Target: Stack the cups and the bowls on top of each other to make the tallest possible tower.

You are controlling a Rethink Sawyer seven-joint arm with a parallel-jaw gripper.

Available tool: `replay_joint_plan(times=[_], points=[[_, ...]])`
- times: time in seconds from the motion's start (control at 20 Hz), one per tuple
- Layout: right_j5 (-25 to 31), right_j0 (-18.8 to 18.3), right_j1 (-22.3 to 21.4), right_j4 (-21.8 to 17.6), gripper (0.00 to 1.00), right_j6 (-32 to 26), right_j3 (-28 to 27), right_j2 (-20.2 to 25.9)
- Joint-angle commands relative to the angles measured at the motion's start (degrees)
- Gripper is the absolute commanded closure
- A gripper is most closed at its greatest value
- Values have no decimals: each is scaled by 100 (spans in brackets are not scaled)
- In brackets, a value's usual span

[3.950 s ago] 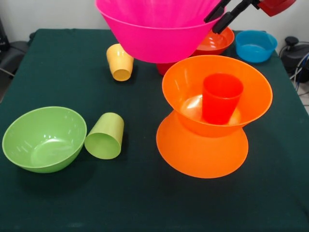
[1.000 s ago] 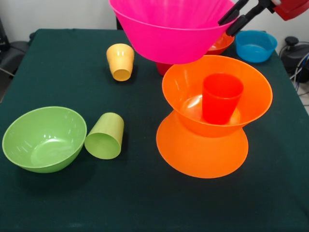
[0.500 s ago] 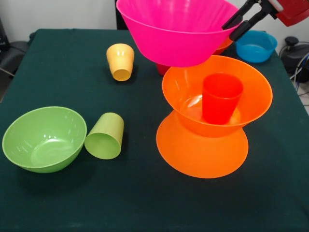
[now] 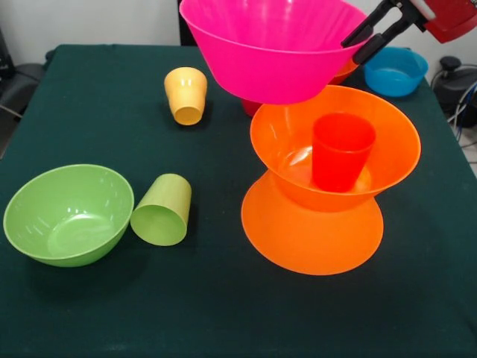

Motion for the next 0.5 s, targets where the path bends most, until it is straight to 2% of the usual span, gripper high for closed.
replay_joint_plan(times=[0.05, 0.5], points=[[-215, 27, -38, 110, 100, 992, -23, 295], [-173, 18, 10, 146, 100, 1011, -76, 281]])
